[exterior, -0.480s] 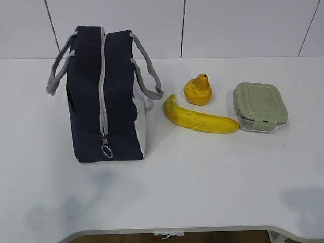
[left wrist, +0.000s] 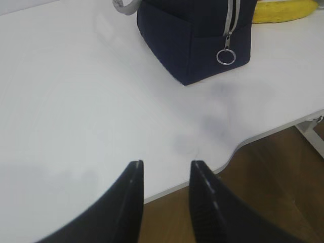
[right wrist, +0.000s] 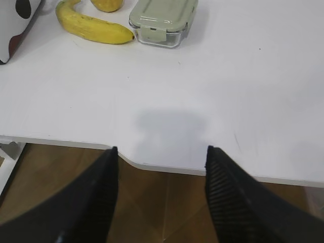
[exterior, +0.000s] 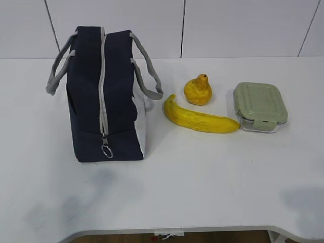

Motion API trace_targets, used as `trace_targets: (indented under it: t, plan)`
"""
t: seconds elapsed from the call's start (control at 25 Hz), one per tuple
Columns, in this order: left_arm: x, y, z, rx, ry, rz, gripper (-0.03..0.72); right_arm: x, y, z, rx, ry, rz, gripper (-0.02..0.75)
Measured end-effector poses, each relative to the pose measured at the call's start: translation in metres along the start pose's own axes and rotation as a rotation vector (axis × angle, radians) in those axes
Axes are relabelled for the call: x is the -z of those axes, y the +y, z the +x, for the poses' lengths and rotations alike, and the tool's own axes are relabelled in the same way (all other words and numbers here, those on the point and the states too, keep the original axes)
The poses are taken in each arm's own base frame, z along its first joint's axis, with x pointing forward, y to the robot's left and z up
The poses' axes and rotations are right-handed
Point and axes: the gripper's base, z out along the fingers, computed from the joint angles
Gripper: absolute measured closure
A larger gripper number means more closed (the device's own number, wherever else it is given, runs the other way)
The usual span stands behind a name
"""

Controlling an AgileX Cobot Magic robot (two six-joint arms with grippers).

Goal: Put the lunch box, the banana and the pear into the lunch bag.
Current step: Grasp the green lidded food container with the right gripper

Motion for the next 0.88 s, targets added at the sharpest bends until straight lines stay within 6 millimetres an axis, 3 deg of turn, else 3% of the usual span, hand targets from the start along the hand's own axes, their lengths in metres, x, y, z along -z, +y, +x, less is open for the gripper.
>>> trace_targets:
  t: [0.52, 0.72, 0.88]
  plan:
    - [0.000, 0.000, 0.000, 0.000, 0.000, 0.000, 0.454, 0.007, 0.000, -0.005, 0.002, -0.034, 0.002, 0.290]
    - [0.000, 0.000, 0.000, 0.000, 0.000, 0.000, 0.454, 0.021, -0.001, -0.018, -0.007, -0.078, 0.013, 0.290]
    - [0.000, 0.000, 0.000, 0.000, 0.000, 0.000, 0.454, 0.017, -0.004, -0.037, -0.030, -0.023, 0.030, 0.290]
